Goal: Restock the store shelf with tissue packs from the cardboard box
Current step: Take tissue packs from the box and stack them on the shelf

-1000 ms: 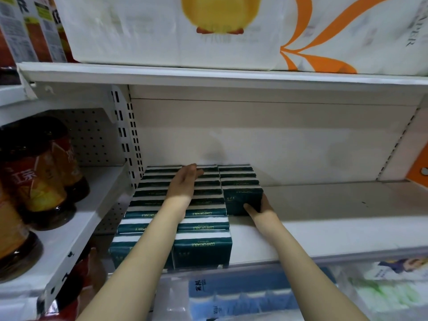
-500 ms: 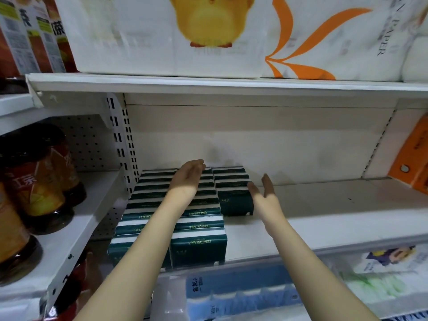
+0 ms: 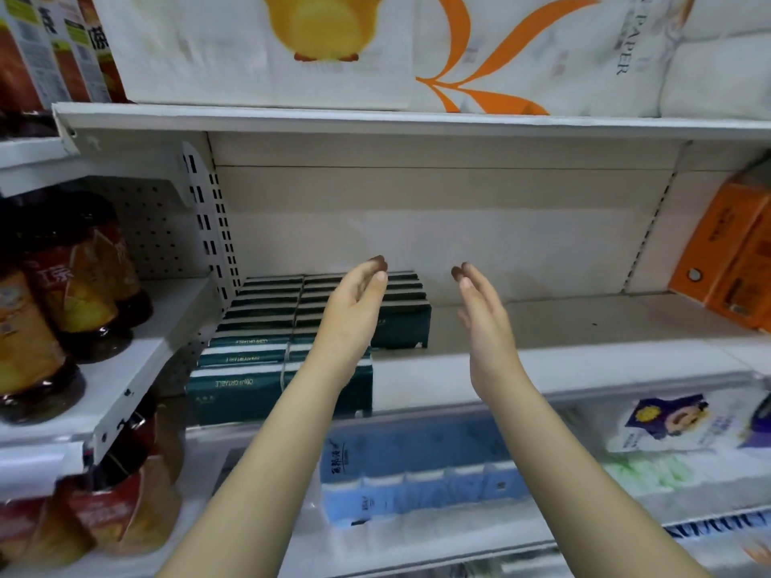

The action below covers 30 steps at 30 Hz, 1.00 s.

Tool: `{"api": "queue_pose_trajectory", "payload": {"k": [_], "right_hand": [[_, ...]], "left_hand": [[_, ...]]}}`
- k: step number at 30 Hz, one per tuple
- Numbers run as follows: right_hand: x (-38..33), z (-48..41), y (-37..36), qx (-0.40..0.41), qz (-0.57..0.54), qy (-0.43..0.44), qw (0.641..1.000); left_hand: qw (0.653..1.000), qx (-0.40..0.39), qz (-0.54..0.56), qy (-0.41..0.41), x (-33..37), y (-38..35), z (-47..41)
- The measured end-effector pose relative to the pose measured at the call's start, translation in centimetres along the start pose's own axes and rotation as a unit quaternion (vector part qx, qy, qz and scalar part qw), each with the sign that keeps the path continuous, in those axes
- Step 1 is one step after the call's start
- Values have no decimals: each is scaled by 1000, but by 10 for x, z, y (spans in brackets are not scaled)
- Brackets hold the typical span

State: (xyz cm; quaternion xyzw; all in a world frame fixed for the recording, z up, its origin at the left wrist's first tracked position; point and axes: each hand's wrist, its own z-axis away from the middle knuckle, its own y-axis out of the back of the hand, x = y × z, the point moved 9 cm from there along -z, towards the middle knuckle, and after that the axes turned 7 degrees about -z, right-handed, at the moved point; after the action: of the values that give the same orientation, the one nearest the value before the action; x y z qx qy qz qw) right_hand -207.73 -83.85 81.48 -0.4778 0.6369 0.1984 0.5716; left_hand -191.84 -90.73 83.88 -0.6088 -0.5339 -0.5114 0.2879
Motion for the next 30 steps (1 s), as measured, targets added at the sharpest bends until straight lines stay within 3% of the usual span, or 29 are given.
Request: {"api": "queue_pose_trajectory", "payload": {"k": [9, 19, 30], "right_hand": [[-16, 63, 48, -39, -4, 8, 999], [29, 113, 74, -70, -2, -54, 996], [131, 150, 114, 10, -15, -147, 989]], "left_hand": [[1000, 11, 28, -6, 6, -33, 90], [997, 26, 30, 73, -34, -46, 159], [979, -38, 27, 200, -148, -73, 195]]}}
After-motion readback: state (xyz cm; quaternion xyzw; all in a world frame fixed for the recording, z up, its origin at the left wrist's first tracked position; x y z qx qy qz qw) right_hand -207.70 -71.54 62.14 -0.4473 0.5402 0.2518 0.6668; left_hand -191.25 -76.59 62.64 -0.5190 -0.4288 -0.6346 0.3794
